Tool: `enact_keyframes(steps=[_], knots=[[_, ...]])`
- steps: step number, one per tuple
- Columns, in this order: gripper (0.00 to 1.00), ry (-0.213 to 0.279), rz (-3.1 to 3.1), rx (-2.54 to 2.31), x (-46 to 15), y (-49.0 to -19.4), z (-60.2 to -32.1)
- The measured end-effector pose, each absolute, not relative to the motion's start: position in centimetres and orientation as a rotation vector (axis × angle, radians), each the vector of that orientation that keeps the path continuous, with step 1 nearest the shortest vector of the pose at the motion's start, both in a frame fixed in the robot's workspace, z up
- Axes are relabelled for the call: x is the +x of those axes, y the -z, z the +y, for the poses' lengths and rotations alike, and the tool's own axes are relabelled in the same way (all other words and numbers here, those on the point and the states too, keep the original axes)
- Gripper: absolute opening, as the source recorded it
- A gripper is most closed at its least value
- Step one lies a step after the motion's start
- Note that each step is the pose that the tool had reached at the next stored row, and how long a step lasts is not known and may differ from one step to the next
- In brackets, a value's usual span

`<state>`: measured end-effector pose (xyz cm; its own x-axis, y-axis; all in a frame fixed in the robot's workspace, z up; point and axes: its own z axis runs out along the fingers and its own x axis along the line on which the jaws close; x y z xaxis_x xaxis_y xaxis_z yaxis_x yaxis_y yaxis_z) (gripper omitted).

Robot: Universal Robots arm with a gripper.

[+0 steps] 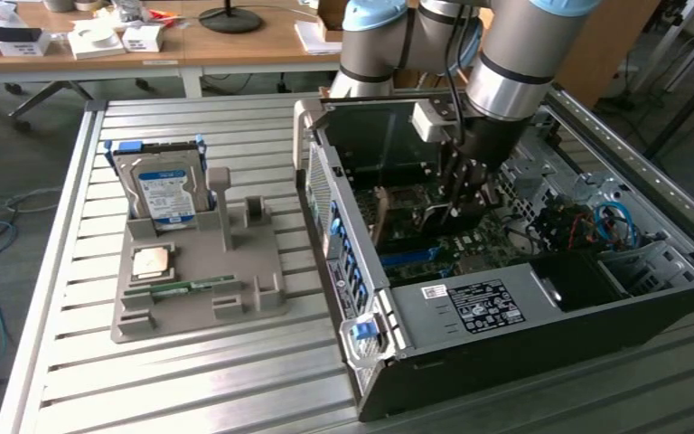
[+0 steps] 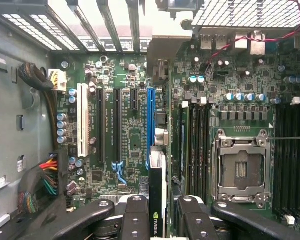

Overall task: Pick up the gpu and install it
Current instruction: 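Insert the gpu into the slot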

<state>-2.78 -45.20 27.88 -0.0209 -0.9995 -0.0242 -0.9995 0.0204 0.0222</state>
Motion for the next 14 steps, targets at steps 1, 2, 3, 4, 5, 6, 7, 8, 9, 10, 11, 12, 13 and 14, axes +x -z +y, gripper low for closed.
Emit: enact_keyframes(steps=[1,2,3,4,5,6,7,8,9,10,11,12,13,14], knots=[[0.27,-0.052,2.243,-2.197,-2.85,-27.88,-45.2],[0.27,-0.051,2.243,-2.197,-2.92,-27.87,-45.2],[0.27,-0.052,2.243,-2.197,-2.99,-27.88,-45.2],[0.27,-0.052,2.243,-2.197,-3.06,-27.87,-45.2],[0.27,-0.052,2.243,-2.197,-3.09,-27.88,-45.2],[0.27,-0.051,2.243,-2.197,-3.09,-27.88,-45.2],[0.27,-0.051,2.243,-2.197,-3.09,-27.88,-45.2],[0.27,-0.051,2.243,-2.197,-3.09,-27.88,-45.2],[0.27,-0.052,2.243,-2.197,-3.09,-27.88,-45.2],[0.27,-0.052,2.243,-2.197,-3.09,-27.88,-45.2],[0.27,-0.052,2.243,-2.197,-3.09,-27.88,-45.2],[0.27,-0.051,2.243,-2.197,-3.09,-27.88,-45.2],[0.27,-0.052,2.243,-2.197,-3.12,-27.88,-45.2],[0.27,-0.052,2.243,-2.197,-3.16,-27.88,-45.19]])
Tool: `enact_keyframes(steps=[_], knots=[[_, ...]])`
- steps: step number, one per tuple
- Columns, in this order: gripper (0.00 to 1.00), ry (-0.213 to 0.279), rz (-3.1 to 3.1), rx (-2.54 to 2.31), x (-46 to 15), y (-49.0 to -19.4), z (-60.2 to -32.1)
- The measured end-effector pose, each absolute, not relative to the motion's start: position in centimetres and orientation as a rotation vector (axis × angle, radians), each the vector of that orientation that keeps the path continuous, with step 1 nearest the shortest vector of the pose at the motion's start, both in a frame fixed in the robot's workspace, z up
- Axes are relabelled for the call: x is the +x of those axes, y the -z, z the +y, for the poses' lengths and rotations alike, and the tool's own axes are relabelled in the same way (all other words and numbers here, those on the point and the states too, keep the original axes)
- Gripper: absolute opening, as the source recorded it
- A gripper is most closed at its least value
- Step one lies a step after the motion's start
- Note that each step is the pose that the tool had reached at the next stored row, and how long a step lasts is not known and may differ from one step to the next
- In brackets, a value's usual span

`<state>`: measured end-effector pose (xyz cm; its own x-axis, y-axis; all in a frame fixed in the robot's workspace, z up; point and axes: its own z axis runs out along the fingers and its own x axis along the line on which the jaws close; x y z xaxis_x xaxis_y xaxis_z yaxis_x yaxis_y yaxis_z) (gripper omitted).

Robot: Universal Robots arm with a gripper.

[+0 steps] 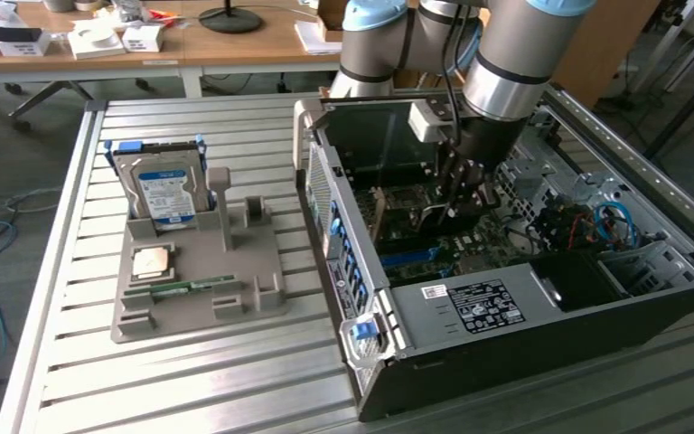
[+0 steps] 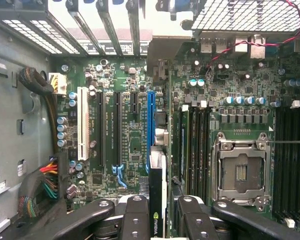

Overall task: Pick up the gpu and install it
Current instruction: 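Insert the gpu into the slot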

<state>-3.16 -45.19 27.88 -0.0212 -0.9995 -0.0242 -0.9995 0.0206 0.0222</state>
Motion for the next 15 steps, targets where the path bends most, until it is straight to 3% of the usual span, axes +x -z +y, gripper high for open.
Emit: enact_keyframes(steps=[15], knots=[[0.27,-0.051,2.243,-2.196,-3.68,-27.87,-45.19]])
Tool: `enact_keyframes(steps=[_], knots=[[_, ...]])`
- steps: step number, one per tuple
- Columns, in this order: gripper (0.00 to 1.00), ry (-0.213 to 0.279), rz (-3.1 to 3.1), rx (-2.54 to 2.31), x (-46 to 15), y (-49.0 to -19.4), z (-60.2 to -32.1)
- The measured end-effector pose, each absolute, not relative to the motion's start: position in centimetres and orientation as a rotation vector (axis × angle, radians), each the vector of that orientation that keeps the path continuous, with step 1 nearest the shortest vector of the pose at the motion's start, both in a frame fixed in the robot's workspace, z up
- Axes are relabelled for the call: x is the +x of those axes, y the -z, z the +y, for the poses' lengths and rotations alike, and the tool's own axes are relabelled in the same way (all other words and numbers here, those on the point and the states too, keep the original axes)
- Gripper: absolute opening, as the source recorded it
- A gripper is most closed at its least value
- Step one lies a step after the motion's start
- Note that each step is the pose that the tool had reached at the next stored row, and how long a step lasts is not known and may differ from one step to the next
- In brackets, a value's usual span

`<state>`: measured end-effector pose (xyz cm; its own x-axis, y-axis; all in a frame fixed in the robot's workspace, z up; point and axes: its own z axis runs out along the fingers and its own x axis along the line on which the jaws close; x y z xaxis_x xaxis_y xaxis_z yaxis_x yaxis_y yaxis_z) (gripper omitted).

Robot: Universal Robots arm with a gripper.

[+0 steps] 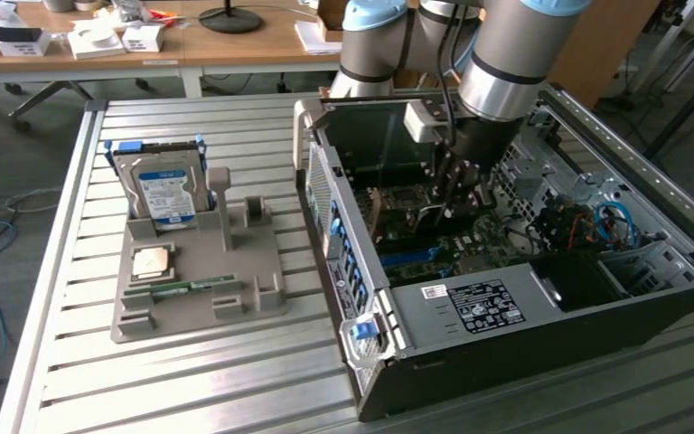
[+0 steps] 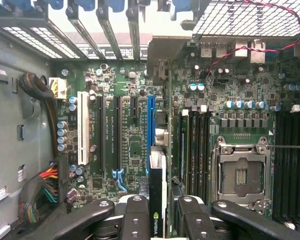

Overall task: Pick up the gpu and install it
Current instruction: 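Insert the gpu into the slot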

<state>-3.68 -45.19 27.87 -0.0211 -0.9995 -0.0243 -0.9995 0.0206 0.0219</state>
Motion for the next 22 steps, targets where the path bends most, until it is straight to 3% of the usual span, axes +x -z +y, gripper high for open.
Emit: enact_keyframes(steps=[22], knots=[[0.27,-0.051,2.243,-2.197,-4.0,-27.88,-45.2]])
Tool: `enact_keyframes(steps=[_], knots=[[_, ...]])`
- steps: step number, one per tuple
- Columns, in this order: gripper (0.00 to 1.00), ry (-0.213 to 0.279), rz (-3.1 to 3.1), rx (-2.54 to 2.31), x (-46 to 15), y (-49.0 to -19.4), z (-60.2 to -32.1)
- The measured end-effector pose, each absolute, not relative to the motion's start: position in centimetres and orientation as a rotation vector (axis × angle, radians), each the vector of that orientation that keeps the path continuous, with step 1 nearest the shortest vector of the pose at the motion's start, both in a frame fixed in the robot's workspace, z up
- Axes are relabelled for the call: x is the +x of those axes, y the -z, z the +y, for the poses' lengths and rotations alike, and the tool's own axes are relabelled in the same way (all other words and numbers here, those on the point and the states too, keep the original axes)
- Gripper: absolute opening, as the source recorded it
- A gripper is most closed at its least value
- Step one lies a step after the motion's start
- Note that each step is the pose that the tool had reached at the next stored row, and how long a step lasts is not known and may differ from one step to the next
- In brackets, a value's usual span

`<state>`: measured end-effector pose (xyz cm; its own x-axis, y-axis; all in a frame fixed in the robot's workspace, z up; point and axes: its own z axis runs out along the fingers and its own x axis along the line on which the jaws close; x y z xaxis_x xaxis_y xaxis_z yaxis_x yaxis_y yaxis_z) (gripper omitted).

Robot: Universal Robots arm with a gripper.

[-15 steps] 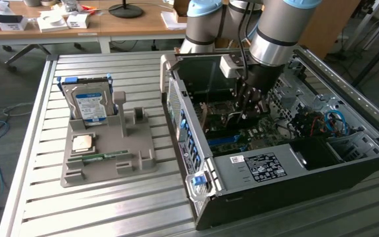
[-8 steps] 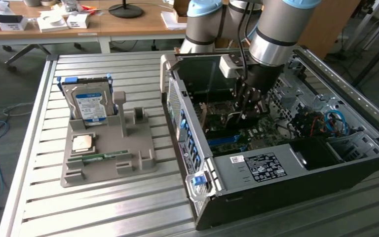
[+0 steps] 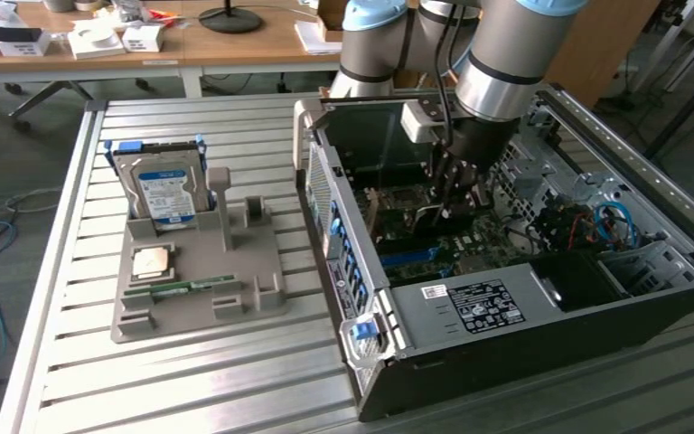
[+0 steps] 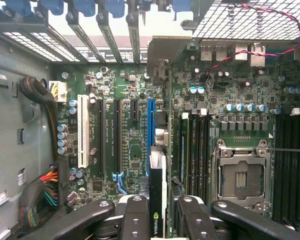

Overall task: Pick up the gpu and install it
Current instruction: 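Insert the gpu into the slot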

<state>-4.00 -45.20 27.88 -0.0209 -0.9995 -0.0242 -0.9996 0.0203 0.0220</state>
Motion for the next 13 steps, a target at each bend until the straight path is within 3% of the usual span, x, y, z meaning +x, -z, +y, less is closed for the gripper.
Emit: enact_keyframes(steps=[13], knots=[[0.27,-0.051,2.242,-2.197,-4.09,-27.82,-45.57]])
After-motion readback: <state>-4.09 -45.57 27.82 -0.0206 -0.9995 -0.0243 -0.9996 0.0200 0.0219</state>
